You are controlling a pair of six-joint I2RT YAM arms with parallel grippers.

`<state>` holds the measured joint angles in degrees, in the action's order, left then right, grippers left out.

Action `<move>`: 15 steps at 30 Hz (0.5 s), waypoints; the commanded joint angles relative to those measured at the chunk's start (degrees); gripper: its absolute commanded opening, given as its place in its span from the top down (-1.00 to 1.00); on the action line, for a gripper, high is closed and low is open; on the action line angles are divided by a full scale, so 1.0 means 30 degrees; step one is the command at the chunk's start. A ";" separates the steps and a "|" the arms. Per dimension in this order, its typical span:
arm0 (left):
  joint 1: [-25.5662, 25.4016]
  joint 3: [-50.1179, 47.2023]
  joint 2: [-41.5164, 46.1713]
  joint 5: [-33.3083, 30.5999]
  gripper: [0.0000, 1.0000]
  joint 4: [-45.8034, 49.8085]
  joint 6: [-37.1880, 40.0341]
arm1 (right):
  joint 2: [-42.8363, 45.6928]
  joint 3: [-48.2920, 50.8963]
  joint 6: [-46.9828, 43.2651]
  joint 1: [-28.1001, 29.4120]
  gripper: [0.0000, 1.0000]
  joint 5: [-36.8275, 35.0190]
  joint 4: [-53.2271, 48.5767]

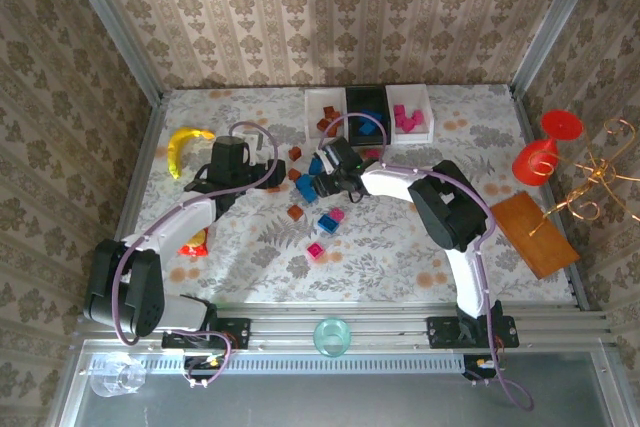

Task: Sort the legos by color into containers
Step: Pick up the lego from the center of the table, then place the lego in the container.

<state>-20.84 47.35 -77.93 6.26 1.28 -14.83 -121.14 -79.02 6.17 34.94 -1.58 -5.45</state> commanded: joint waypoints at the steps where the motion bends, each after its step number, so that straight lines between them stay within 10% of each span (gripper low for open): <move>1: 0.0116 -0.0169 0.0284 0.0402 -0.68 -0.0397 -0.0389 | 0.0376 0.0420 -0.0072 -0.0183 -0.07 -0.0503 -0.0919; 15: -0.1658 0.0281 0.0147 0.1116 -0.67 -0.1482 -0.0733 | 0.4615 0.1321 0.2514 -0.3423 0.05 -0.0146 0.1365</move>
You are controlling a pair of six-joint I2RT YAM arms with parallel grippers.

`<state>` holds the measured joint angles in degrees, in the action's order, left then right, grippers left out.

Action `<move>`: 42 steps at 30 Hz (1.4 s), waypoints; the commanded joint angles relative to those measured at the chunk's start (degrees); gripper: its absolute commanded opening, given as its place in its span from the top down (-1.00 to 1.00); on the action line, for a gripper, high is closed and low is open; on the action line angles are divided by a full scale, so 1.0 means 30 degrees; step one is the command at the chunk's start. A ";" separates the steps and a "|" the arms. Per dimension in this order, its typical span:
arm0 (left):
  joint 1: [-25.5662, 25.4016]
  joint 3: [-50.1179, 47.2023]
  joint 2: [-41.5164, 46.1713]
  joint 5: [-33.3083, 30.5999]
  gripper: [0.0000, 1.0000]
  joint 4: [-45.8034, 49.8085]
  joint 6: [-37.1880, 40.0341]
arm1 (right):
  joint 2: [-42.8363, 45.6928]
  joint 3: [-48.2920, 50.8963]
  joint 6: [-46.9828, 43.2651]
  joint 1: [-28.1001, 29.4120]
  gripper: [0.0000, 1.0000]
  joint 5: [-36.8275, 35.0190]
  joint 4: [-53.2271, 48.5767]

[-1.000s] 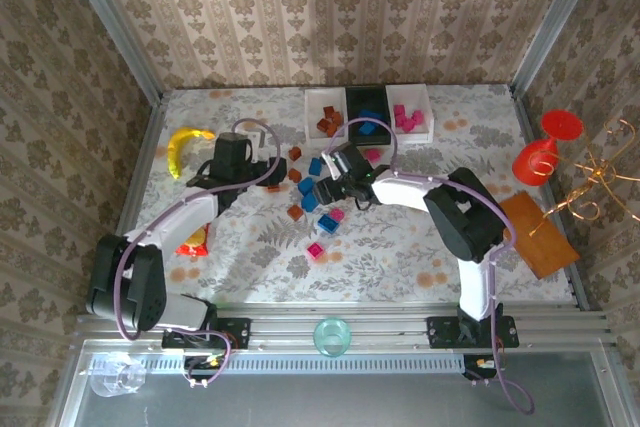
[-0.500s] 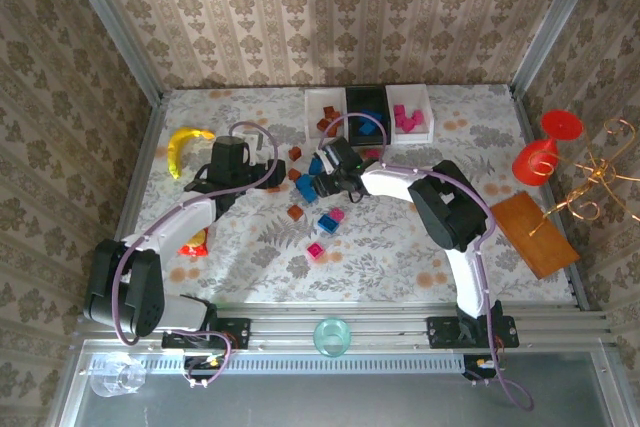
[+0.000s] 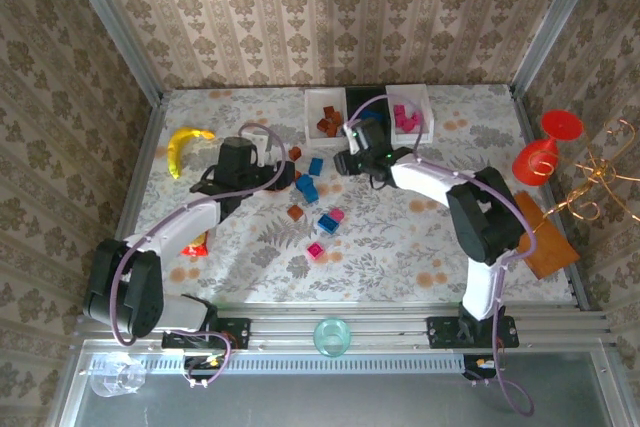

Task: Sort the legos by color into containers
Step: Place the lego in the container, then pick up the lego from the center of the table.

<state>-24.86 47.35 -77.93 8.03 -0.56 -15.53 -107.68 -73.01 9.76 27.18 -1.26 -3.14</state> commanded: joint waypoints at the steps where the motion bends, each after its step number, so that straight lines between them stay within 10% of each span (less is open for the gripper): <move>1: -0.0318 0.0319 0.0110 0.0571 -0.68 -0.0928 -0.0507 | -0.0141 -0.1048 0.1640 -0.1139 0.05 -0.0361 0.0640; 16: -0.1857 0.0911 -0.0405 0.0783 -0.68 -0.0930 -0.0566 | -0.9212 -1.4264 0.2186 -0.3185 -0.07 -0.2527 -0.3742; 22: -0.1912 0.0857 -0.0418 0.0805 -0.69 -0.0734 -0.0411 | -0.9729 -1.7199 0.1180 -0.3259 -0.45 -0.1978 -0.5428; 42: -0.0603 -0.1280 0.0924 0.0814 -0.93 -0.2558 -0.1142 | 0.6701 0.1484 -0.0422 -0.0093 -1.00 -0.2364 -0.3308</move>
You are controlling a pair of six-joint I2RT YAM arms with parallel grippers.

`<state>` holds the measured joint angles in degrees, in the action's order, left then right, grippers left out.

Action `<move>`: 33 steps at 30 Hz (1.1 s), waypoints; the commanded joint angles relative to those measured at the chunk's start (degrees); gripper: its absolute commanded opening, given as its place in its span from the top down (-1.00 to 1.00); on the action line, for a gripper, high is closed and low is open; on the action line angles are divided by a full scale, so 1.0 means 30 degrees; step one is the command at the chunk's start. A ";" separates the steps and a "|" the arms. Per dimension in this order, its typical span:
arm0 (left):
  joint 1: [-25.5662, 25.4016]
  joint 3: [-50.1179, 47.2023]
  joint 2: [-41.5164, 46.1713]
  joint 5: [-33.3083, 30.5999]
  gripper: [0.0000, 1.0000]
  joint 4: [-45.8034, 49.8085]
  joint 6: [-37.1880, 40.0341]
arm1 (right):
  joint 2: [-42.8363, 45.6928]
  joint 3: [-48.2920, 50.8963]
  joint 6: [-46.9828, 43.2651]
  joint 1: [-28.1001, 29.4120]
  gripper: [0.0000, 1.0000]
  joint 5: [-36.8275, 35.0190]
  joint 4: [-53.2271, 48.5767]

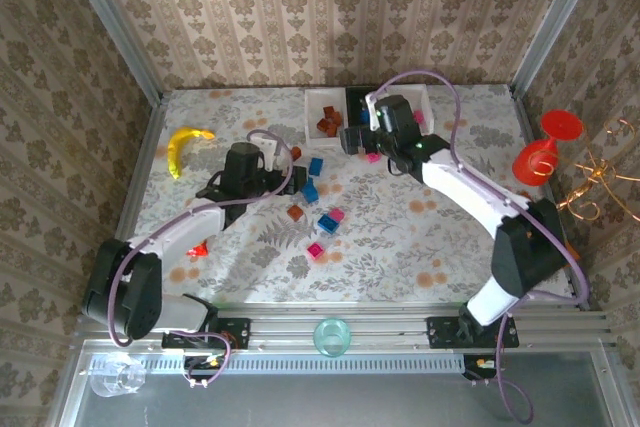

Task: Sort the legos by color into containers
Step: Pick up the lego from the center of the table.

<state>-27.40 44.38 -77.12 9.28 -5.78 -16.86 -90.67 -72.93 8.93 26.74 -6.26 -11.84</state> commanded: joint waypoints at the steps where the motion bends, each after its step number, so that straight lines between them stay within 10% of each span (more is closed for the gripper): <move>1: 0.0286 -0.0371 0.0702 0.0540 -0.94 -0.0700 -0.0735 | 0.1456 0.1962 -0.0065 0.0198 -1.00 -0.0696 -0.0517; 12: 0.0909 -0.1567 -0.0619 0.3366 -1.00 -0.2453 0.1031 | 0.2956 0.5346 0.0919 0.3015 -1.00 -0.0287 -0.1193; 20: 0.0951 -0.1845 -0.0274 0.1139 -0.96 -0.1191 0.1307 | -0.0359 0.5049 0.0532 0.5554 -1.00 -0.0315 -0.0595; 33: 0.1221 -0.1896 0.0191 -0.0047 -0.94 -0.0327 0.0906 | -0.2440 0.4870 0.1342 0.7287 -0.43 0.0595 -0.1788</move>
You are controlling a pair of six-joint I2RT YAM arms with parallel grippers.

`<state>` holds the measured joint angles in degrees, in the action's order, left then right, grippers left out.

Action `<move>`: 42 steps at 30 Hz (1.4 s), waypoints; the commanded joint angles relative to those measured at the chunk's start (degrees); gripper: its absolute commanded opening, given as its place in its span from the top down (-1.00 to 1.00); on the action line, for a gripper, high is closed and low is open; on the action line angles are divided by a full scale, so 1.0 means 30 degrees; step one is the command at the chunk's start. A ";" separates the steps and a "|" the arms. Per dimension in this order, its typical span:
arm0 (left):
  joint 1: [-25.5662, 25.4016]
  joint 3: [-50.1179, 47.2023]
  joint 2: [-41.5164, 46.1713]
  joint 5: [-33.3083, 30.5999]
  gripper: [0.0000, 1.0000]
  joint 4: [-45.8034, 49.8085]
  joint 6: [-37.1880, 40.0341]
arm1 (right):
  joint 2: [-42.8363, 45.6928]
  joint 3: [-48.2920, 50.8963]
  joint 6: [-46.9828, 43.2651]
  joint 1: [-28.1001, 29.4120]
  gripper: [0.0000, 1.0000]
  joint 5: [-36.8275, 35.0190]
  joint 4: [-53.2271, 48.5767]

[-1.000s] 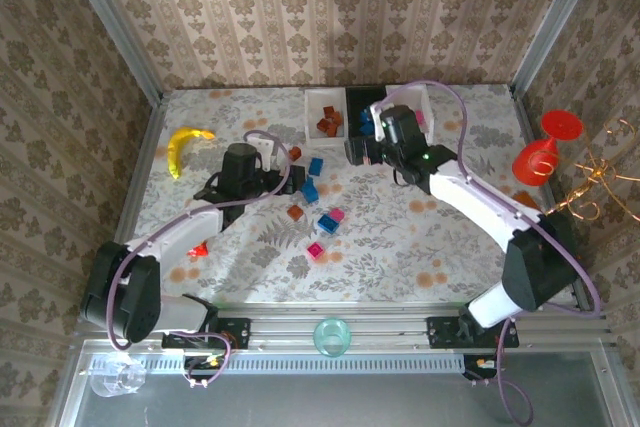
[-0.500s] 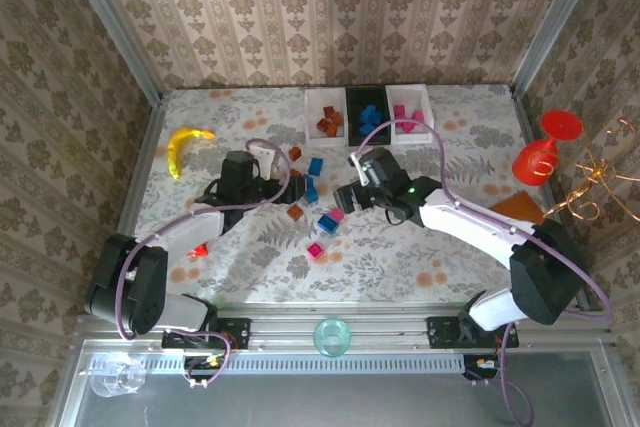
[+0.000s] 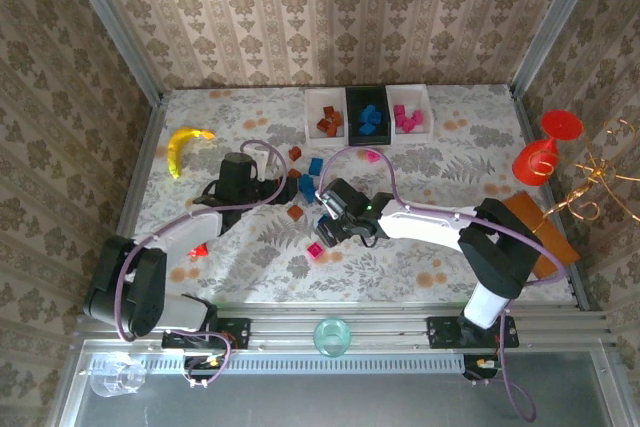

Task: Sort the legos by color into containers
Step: Pick up the lego from the center of the table.

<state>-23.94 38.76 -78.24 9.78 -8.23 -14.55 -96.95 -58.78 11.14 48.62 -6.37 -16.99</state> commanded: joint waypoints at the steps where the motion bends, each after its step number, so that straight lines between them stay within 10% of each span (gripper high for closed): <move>1: 0.0070 -0.0013 0.0587 -0.0163 -0.94 0.0541 0.0132 | -0.0634 0.0022 0.0670 0.0000 -0.38 0.0615 0.0044; 24: 0.0020 -0.0497 0.1687 -0.0355 -0.92 0.0567 0.0044 | -0.4664 -0.2412 -0.0138 -0.0057 0.07 0.0132 0.2115; 33: 0.0020 -0.0836 0.1591 -0.0445 -0.92 -0.0061 -0.0328 | -0.1646 -0.0962 0.0036 -0.0309 0.36 0.0520 0.2446; 42: -0.0628 -0.2089 0.1704 0.3452 -0.87 -0.4953 -0.0969 | 0.2020 -0.0029 0.2032 -0.5207 0.38 0.3262 0.5338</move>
<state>-24.77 33.17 -74.32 14.94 -16.19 -16.12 -91.55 -58.87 13.41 37.45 0.36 -5.26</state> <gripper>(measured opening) 0.941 0.342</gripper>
